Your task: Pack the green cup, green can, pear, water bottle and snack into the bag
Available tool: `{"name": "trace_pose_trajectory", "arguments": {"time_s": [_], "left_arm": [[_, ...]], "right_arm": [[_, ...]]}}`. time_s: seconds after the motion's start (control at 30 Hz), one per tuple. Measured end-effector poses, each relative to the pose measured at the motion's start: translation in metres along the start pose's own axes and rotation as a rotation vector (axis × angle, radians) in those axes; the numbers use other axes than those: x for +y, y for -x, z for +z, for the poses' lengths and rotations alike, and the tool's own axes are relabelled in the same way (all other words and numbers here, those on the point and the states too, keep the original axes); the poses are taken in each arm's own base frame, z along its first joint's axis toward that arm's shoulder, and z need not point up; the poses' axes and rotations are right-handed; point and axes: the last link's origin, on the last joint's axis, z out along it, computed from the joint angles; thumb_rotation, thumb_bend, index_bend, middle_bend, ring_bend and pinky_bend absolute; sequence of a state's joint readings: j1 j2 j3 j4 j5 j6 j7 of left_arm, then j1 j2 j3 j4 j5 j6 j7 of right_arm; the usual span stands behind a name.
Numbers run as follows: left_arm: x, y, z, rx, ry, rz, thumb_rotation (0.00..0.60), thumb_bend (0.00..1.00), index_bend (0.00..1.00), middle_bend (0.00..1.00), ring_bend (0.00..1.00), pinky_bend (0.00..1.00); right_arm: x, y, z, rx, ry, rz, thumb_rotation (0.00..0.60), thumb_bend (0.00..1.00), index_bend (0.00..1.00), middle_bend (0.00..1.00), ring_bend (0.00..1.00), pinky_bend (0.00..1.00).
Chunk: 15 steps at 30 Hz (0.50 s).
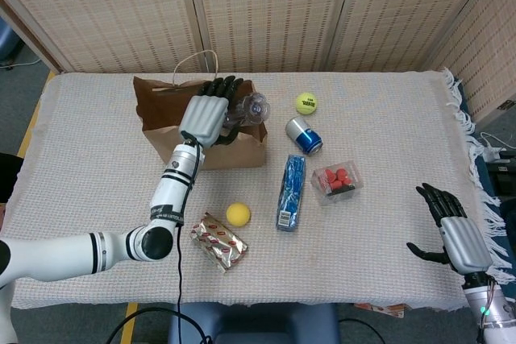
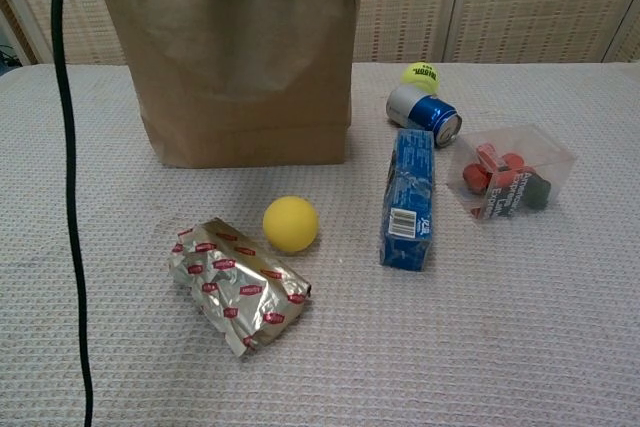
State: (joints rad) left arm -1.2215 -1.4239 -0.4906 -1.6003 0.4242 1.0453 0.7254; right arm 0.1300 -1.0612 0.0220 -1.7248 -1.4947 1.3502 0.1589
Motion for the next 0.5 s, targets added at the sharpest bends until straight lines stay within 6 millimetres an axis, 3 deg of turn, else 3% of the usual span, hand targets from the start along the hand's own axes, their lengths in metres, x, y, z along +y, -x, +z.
{"name": "trace_pose_trajectory", "arguments": {"time_s": [0.13,0.5], "left_arm": [[0.004,-0.003,0.002,-0.001,-0.005,-0.057,0.600,0.33,0.00,0.00,0.00,0.07],[0.014,-0.018,0.014,0.030,-0.012,-0.013,0.600,0.33,0.00,0.00,0.00,0.07]], "right_arm": [[0.000,0.000,0.000,-0.002,0.002,0.005,0.600,0.07,0.00,0.00,0.00,0.00],[0.000,-0.001,0.000,-0.010,0.008,0.018,0.600,0.07,0.00,0.00,0.00,0.00]]}}
